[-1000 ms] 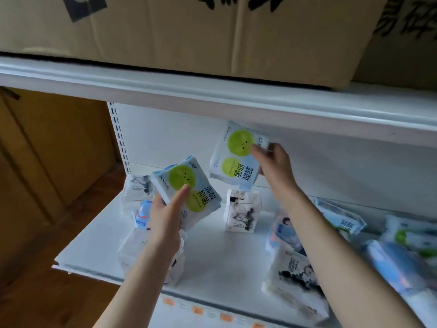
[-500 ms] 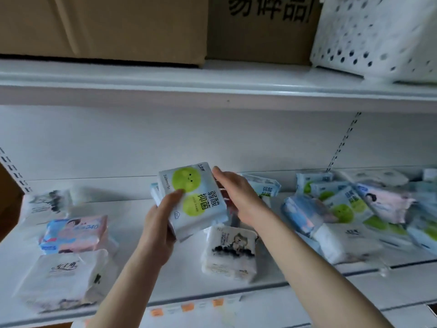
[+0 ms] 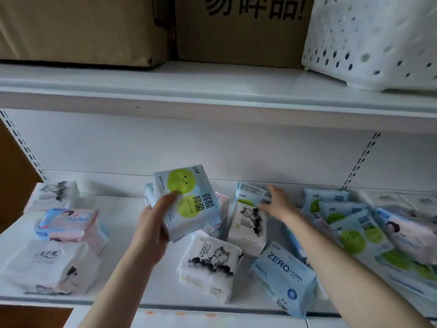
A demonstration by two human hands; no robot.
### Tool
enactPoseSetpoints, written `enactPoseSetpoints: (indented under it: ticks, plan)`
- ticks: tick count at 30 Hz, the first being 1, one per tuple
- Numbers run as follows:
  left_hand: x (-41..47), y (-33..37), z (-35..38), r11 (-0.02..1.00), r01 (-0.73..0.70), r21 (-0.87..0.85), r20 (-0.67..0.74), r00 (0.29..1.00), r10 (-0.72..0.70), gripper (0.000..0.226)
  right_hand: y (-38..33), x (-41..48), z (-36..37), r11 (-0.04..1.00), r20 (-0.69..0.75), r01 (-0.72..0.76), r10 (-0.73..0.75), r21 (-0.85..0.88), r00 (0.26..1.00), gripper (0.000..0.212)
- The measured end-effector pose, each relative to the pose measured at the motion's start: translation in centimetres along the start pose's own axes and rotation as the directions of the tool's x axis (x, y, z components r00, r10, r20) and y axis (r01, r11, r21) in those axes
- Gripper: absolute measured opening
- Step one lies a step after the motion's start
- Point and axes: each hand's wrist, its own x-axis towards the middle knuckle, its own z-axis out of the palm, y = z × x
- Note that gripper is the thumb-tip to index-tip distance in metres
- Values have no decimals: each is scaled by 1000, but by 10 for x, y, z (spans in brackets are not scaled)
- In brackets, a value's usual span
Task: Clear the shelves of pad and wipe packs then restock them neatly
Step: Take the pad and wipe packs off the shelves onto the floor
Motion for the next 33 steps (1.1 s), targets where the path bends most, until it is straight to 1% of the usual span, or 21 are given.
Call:
enactPoseSetpoints:
  ticks: [2,3,5,7,8,9,10,11,12,13,14,16,19,21,22,23,25,27,28,30,33]
  plan:
    - [-1,-3,5,1000,-29,13,-12,1000,29,44,5,3,4,998,-90,62,-63,-14,994,33]
    - [-1,-6,7,999,-41,19,-19,999,41,46,6,2,3,996,-141,87,-83,23,987,25]
    - [-1,-11,14,997,-69,20,-37,997,70,35,7,0,-4,979,-250,142,-102,147,963,18]
    - [-3,-16,23,996,-92,21,-66,993,93,23,4,-10,-20,914,-337,174,-43,368,940,15]
    - [-4,-19,27,995,-100,20,-76,992,101,23,2,-15,-29,840,-352,183,9,510,936,11]
    - [-4,-21,32,994,-107,19,-86,990,108,28,-2,-22,-39,724,-324,175,70,667,944,9]
    - [-4,-24,37,993,-113,22,-93,989,114,37,-6,-31,-50,568,-247,136,122,811,961,10]
    - [-4,-27,42,993,-114,30,-92,989,116,46,-11,-40,-59,394,-124,61,137,917,983,10]
    - [-5,-30,47,993,-109,37,-92,989,112,52,-16,-49,-67,237,6,-32,109,971,994,9]
    - [-6,-34,52,994,-105,34,-81,991,107,54,-21,-60,-72,132,99,-107,65,985,993,10]
    - [-7,-38,56,994,-106,24,-67,992,108,52,-26,-69,-75,102,155,-156,24,982,988,12]
    - [-11,-43,65,994,-105,18,10,994,105,58,-35,-88,-73,154,195,-191,-11,970,981,15]
    - [-22,-51,74,995,-89,33,186,979,81,84,-39,-108,-55,317,138,-135,13,939,990,19]
    - [-25,-57,77,996,-74,50,251,966,59,87,-40,-119,-45,421,53,-71,56,904,997,31]
    - [-26,-61,76,997,-60,53,283,958,42,81,-38,-125,-42,447,31,-59,69,893,997,38]
    - [-28,-64,76,998,-45,54,311,950,26,68,-37,-130,-41,450,23,-54,74,891,997,42]
    - [-33,-70,76,999,10,50,326,945,-26,44,-31,-140,-43,408,39,-58,56,911,998,28]
    - [-35,-79,75,997,67,44,305,949,-77,37,-26,-149,-46,361,66,-79,50,929,997,16]
    - [-37,-82,74,996,72,43,293,953,-82,36,-23,-153,-47,348,69,-85,60,934,996,17]
    - [-41,-85,75,995,93,43,290,951,-102,34,-20,-158,-46,342,57,-87,96,936,994,28]
    - [-53,-87,82,993,110,37,383,916,-116,36,-17,-164,-45,329,76,-118,137,937,988,41]
